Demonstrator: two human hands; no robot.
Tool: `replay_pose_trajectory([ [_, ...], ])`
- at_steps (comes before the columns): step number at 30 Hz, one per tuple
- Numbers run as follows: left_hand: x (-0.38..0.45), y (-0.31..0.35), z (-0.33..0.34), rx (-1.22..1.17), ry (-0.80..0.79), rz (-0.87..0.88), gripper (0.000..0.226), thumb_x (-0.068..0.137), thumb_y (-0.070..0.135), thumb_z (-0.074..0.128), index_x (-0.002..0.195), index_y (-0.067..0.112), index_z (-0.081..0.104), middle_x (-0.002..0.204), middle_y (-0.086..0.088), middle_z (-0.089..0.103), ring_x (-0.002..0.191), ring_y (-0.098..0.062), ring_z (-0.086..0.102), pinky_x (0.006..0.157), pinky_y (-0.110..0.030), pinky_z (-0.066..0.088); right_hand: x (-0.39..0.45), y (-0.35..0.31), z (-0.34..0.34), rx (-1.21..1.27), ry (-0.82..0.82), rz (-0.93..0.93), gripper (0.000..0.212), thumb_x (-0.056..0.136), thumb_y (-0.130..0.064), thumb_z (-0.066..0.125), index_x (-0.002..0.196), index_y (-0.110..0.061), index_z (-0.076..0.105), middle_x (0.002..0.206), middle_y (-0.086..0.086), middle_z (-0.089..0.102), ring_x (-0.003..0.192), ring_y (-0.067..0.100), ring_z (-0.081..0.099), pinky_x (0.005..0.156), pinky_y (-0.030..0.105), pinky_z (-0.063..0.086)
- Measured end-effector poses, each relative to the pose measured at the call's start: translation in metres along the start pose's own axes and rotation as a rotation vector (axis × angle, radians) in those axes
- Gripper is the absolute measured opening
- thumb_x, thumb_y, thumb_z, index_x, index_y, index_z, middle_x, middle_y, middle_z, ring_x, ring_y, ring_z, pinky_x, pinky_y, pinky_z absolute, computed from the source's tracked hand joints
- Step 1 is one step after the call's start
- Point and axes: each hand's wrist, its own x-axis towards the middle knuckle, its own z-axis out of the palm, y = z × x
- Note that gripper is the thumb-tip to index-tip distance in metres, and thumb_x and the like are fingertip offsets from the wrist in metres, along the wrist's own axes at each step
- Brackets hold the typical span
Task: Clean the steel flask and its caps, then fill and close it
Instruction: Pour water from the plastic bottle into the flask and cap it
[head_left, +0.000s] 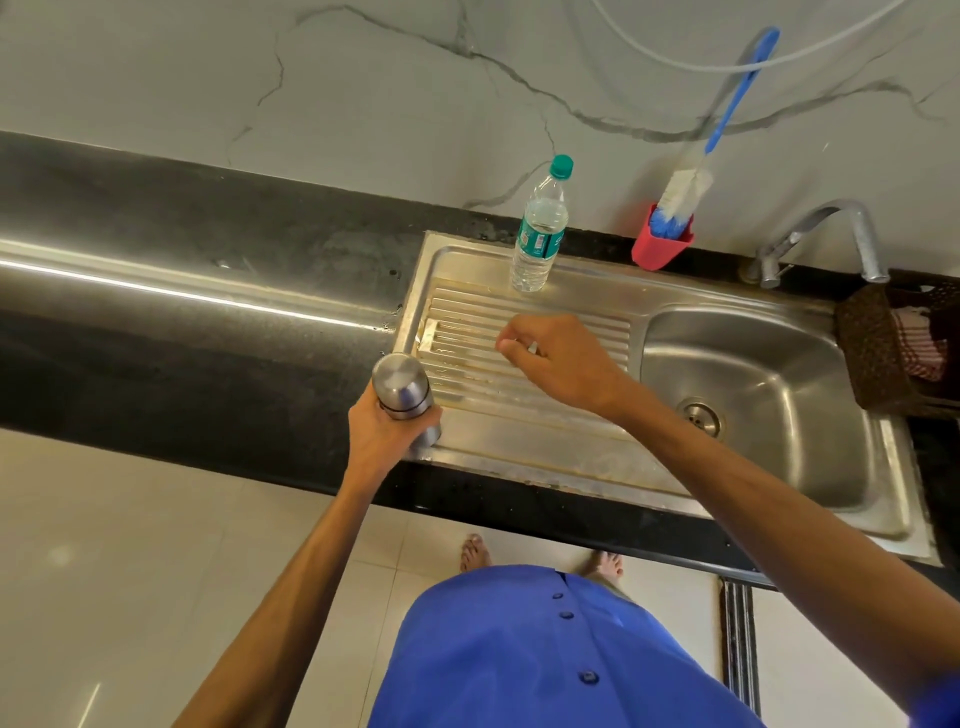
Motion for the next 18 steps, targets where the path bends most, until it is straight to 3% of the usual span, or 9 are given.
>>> replay_pose_trajectory([
  [2, 0.007, -0.002, -0.003, -0.007, 0.023, 0.011, 0.045, 0.079, 0.018, 0.093, 0.109, 0.032, 0.063, 0.099, 0.016, 0.068, 0.087, 0.004, 0.067, 0.086, -0.020, 0.052, -0.004, 0.007, 0.000, 0.015, 0.005, 0.017, 0.023, 0.105, -0.027, 0.057, 0.107, -0.013, 0.075, 0.096, -0.004, 0.074, 0.082, 0.009, 0.066, 0.076, 0.028, 0.051],
  [5, 0.015, -0.004, -0.003, -0.020, 0.104, -0.001, 0.057, 0.077, 0.019, 0.094, 0.125, 0.014, 0.064, 0.105, 0.009, 0.071, 0.090, -0.003, 0.066, 0.085, -0.024, 0.055, -0.012, 0.017, 0.002, 0.026, -0.013, 0.049, 0.021, 0.104, -0.027, 0.058, 0.105, -0.013, 0.075, 0.091, -0.007, 0.071, 0.074, -0.004, 0.060, 0.073, 0.025, 0.049],
  [8, 0.021, -0.009, 0.001, 0.035, 0.102, 0.043, 0.047, 0.087, 0.015, 0.086, 0.125, 0.000, 0.063, 0.108, 0.000, 0.066, 0.093, -0.003, 0.062, 0.099, -0.032, 0.056, -0.024, 0.029, 0.001, 0.009, -0.015, 0.088, 0.020, 0.104, -0.026, 0.060, 0.104, -0.014, 0.075, 0.092, -0.005, 0.072, 0.073, -0.006, 0.059, 0.074, 0.025, 0.048],
  [11, 0.026, -0.013, 0.003, 0.044, 0.092, 0.056, 0.057, 0.088, 0.035, 0.084, 0.120, -0.007, 0.063, 0.105, -0.010, 0.068, 0.097, -0.015, 0.063, 0.103, -0.042, 0.054, -0.036, 0.039, -0.003, -0.004, -0.054, 0.129, 0.021, 0.104, -0.029, 0.060, 0.105, -0.015, 0.075, 0.094, -0.005, 0.073, 0.073, -0.007, 0.060, 0.074, 0.025, 0.050],
  [12, 0.027, -0.015, 0.003, 0.044, 0.093, 0.055, 0.061, 0.087, 0.041, 0.084, 0.120, -0.006, 0.062, 0.104, -0.010, 0.068, 0.094, -0.013, 0.063, 0.100, -0.035, 0.055, -0.039, 0.045, -0.004, -0.003, -0.062, 0.144, 0.021, 0.104, -0.029, 0.060, 0.105, -0.015, 0.075, 0.095, -0.004, 0.073, 0.073, -0.006, 0.060, 0.074, 0.026, 0.051],
  [14, 0.020, -0.008, 0.002, 0.081, 0.090, 0.038, 0.050, 0.087, 0.028, 0.087, 0.120, -0.001, 0.063, 0.103, -0.004, 0.067, 0.090, -0.008, 0.063, 0.092, -0.022, 0.053, -0.047, 0.054, -0.008, -0.007, -0.064, 0.162, 0.020, 0.103, -0.030, 0.061, 0.103, -0.016, 0.075, 0.093, -0.005, 0.072, 0.076, -0.002, 0.062, 0.076, 0.031, 0.054],
  [18, 0.018, -0.017, 0.002, 0.112, 0.073, -0.002, 0.050, 0.090, 0.018, 0.084, 0.128, -0.003, 0.060, 0.109, -0.006, 0.067, 0.098, -0.019, 0.065, 0.100, -0.041, 0.056, -0.056, 0.074, -0.013, -0.050, -0.065, 0.218, 0.022, 0.103, -0.031, 0.059, 0.104, -0.016, 0.075, 0.093, -0.002, 0.072, 0.081, 0.013, 0.066, 0.080, 0.035, 0.055],
])
